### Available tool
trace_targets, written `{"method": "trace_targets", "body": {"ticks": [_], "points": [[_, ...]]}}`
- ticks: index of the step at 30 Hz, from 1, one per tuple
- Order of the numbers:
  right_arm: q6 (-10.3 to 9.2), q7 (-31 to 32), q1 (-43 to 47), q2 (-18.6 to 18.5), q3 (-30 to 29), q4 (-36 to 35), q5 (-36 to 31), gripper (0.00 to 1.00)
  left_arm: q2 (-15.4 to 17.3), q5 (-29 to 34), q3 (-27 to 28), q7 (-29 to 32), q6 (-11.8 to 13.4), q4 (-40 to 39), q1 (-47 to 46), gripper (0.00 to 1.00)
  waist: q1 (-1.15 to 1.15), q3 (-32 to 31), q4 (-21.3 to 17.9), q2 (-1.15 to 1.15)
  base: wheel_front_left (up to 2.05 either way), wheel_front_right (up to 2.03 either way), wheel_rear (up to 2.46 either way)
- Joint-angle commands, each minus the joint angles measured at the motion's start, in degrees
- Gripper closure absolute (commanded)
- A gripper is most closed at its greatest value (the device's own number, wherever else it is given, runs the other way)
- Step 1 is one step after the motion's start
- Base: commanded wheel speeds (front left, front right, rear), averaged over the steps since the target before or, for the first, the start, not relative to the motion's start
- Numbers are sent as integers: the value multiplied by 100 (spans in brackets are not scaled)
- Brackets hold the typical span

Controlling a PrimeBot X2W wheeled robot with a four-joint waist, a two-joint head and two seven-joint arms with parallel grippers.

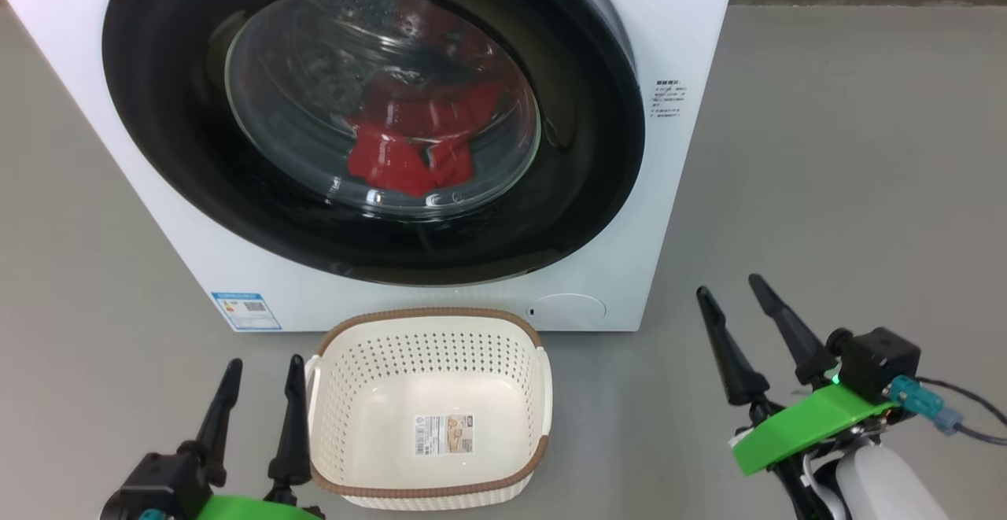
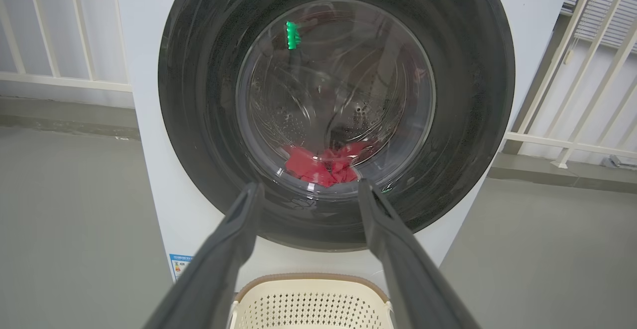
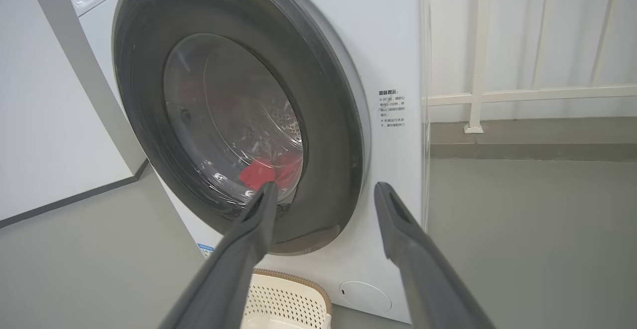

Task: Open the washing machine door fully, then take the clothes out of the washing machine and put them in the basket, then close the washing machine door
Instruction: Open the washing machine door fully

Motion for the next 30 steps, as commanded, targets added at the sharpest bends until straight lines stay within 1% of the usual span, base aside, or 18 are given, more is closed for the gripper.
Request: {"method": "trace_targets", "body": {"ticks": [1, 10, 17, 24, 25, 26, 27, 28, 30], "points": [[-6, -69, -220, -33, 87, -163, 78, 0, 92, -45, 155, -71, 36, -161, -279, 0, 0, 20, 10, 0, 0, 0, 0], [-6, -69, -474, -156, -6, -201, 523, 0, 92, -62, 140, -71, 34, -187, -374, 0, 0, 217, 48, 0, 0, 0, 0], [-6, -69, -663, -262, -94, -305, 988, 0, 92, -41, 123, -71, 31, -226, -475, 0, 0, 450, 100, 0, 0, 0, 0], [-6, -69, -939, -510, -177, -295, 1306, 0, 92, -49, 61, -71, 43, -258, -617, 0, 0, 728, 188, 0, 0, 0, 0], [-6, -69, -976, -523, -206, -281, 1371, 8, 92, -50, 48, -71, 45, -260, -637, 0, 0, 762, 204, 0, 0, 0, 0], [-6, -69, -1013, -533, -234, -271, 1453, 19, 92, -51, 37, -71, 48, -262, -656, 0, 0, 795, 220, 0, 0, 0, 0], [-6, -69, -1048, -545, -254, -258, 1542, 34, 92, -51, 30, -71, 51, -264, -673, 0, 0, 821, 233, 0, 0, 0, 0], [-6, -69, -1078, -557, -274, -247, 1635, 52, 92, -53, 23, -71, 55, -267, -689, 0, 0, 853, 248, 0, 0, 0, 0], [-6, -69, -1149, -619, -288, -214, 1775, 67, 92, -60, 9, -71, 66, -278, -716, 0, 0, 914, 274, 0, 0, 0, 0]]}}
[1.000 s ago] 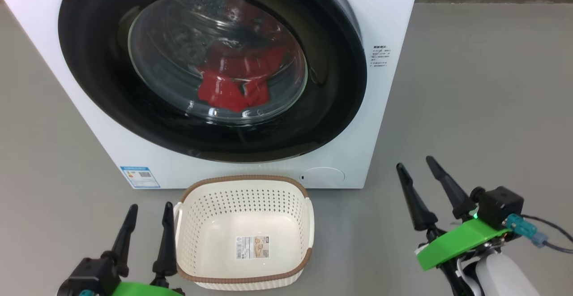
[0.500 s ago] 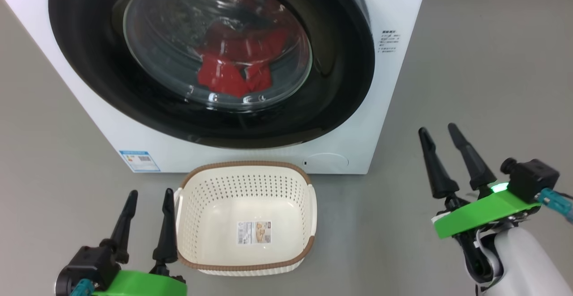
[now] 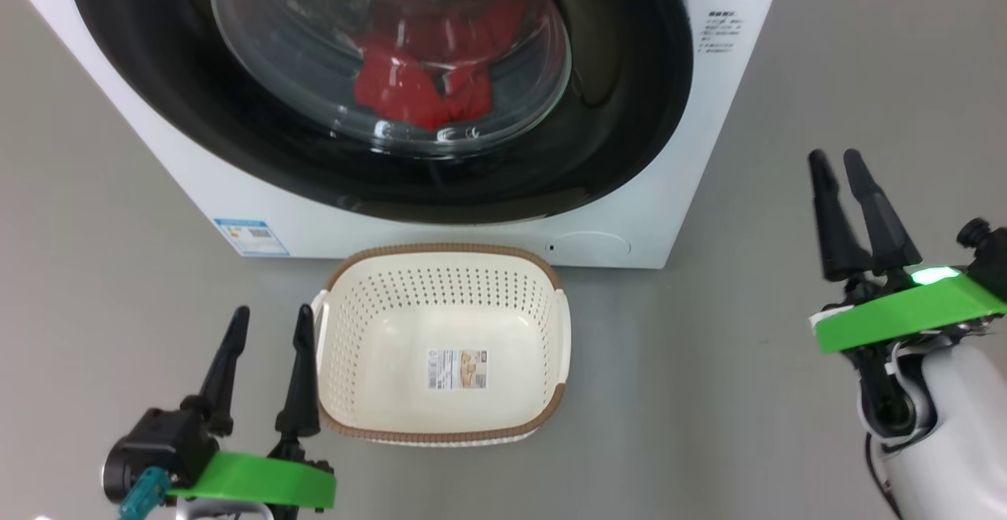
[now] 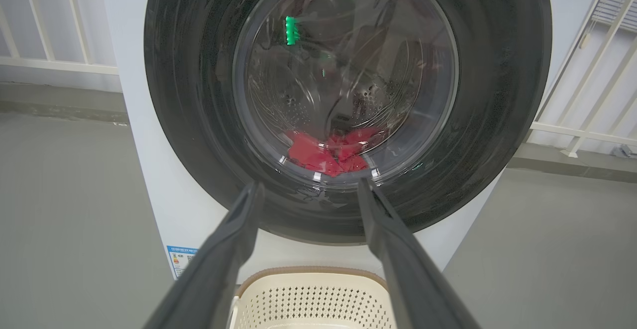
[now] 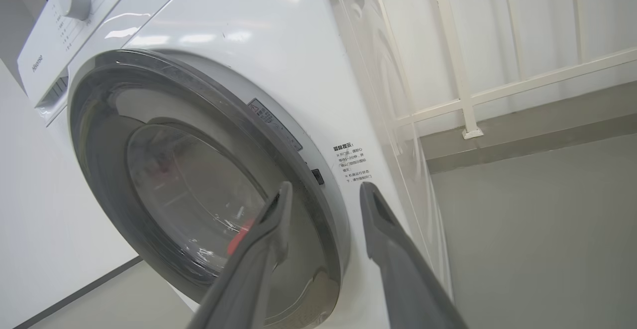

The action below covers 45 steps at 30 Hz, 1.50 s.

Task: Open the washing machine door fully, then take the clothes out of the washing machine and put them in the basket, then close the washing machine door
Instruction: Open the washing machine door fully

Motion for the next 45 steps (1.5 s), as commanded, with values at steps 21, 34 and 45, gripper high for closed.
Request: {"method": "trace_targets", "body": {"ticks": [21, 34, 45], "points": [[-6, 5, -1270, -795, 633, 356, 2594, 100, 93, -104, 13, -71, 134, -266, -572, 0, 0, 783, 187, 0, 0, 0, 0], [-6, 1165, -2413, -1380, 1286, 617, 4265, 100, 93, -195, -37, -71, 224, -330, -710, 0, 0, 1076, 293, 0, 0, 0, 0], [-6, 2123, -3025, -1459, 1399, 952, 5062, 100, 93, -242, -75, -71, 266, -374, -810, 0, 0, 1312, 406, 0, 0, 0, 0]]}}
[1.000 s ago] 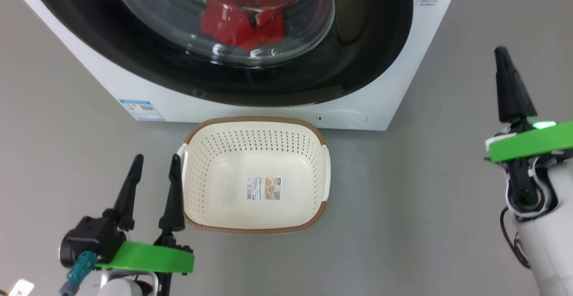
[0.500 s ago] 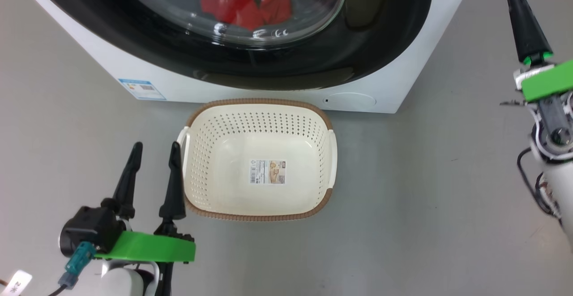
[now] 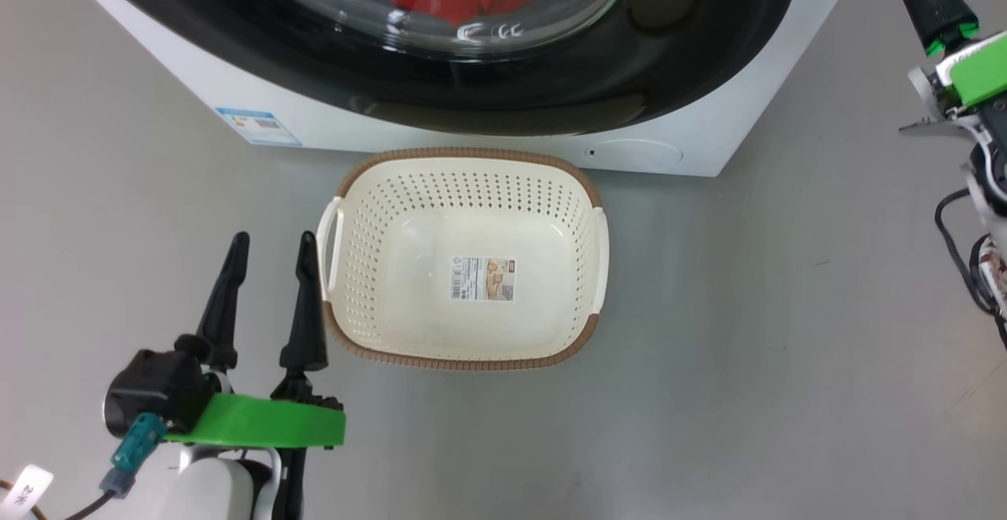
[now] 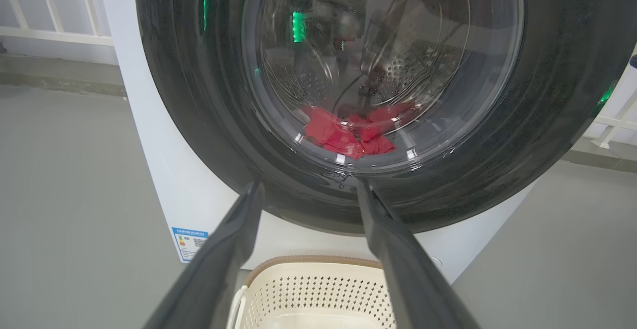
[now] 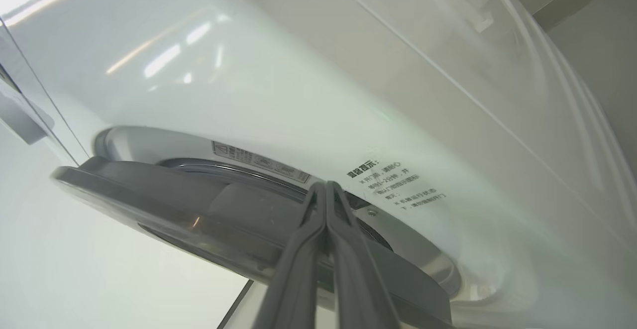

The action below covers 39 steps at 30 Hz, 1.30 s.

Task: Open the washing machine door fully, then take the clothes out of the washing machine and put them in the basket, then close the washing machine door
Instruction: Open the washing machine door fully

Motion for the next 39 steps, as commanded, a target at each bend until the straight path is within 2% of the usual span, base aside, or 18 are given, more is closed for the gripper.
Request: {"method": "trace_targets", "body": {"ticks": [1, 16, 30, 39], "points": [[-6, 74, -81, -44, 43, -113, 71, 100, 103, -41, 151, -71, 50, -166, -119, 0, 0, 41, 26, 0, 0, 0, 0], [-6, 1128, -676, -84, 167, 96, 383, 100, 103, -121, 61, -71, 131, -207, -226, 0, 0, 265, 133, 0, 0, 0, 0], [-6, 1413, -920, -74, 185, 246, 313, 100, 103, -230, -13, -71, 191, -229, -284, 0, 0, 390, 238, 0, 0, 0, 0], [-6, 1820, -880, -65, 271, 199, 397, 100, 103, -278, -19, -71, 222, -214, -260, 0, 0, 375, 280, 0, 0, 0, 0]]}}
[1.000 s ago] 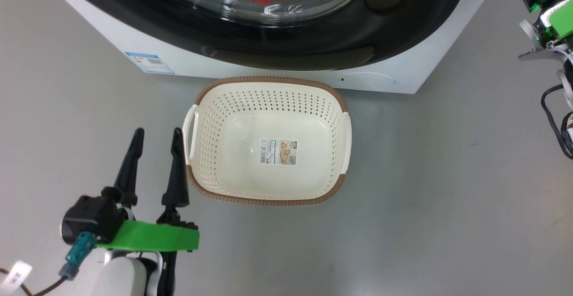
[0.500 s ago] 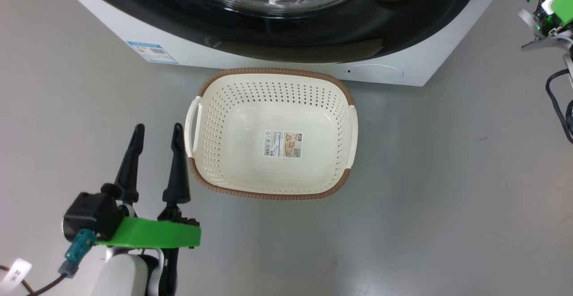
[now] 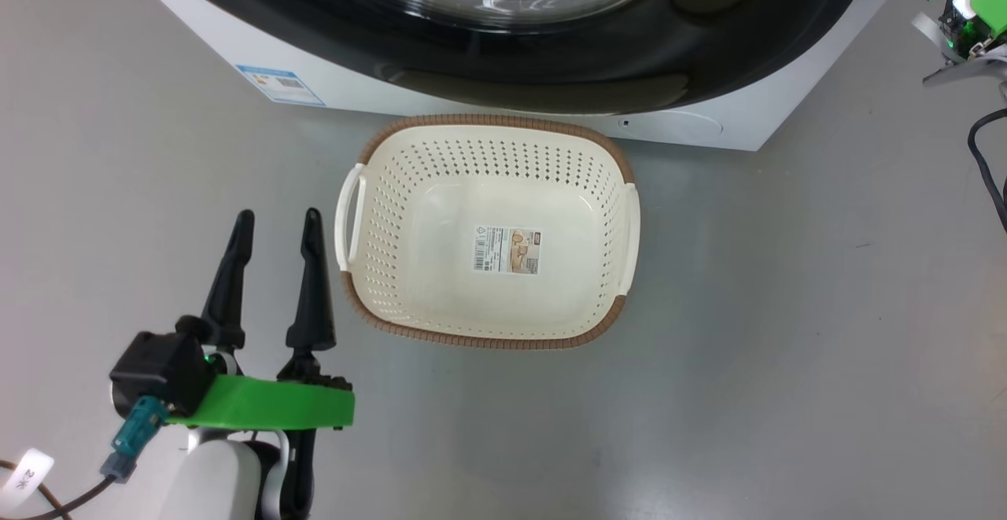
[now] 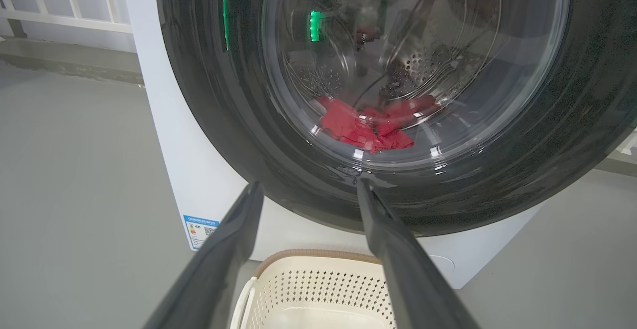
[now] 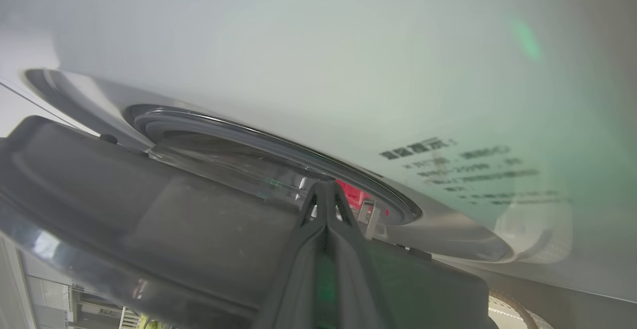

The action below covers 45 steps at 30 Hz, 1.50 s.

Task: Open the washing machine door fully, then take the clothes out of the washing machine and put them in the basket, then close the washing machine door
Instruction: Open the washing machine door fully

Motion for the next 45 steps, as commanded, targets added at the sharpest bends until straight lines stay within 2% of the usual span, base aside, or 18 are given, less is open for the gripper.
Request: {"method": "trace_targets", "body": {"ticks": [1, 32, 41, 45], "points": [[-5, 124, 101, 27, 67, -191, 86, 100, 109, -26, 170, -71, 46, -123, -40, 0, 0, -49, -6, 0, 0, 0, 0], [-5, 1117, 1425, 171, -67, -993, 402, 100, 109, 156, 231, -71, -102, 119, 136, 0, 0, -570, -235, 0, 0, 0, 0], [-5, 1241, 1699, 260, -182, -1220, 384, 100, 109, 198, 284, -71, -138, 144, 183, 0, 0, -650, -286, 0, 0, 0, 0], [-5, 1081, 1735, 301, -309, -1282, 272, 100, 109, 184, 300, -71, -140, 156, 183, 0, 0, -663, -300, 0, 0, 0, 0]]}}
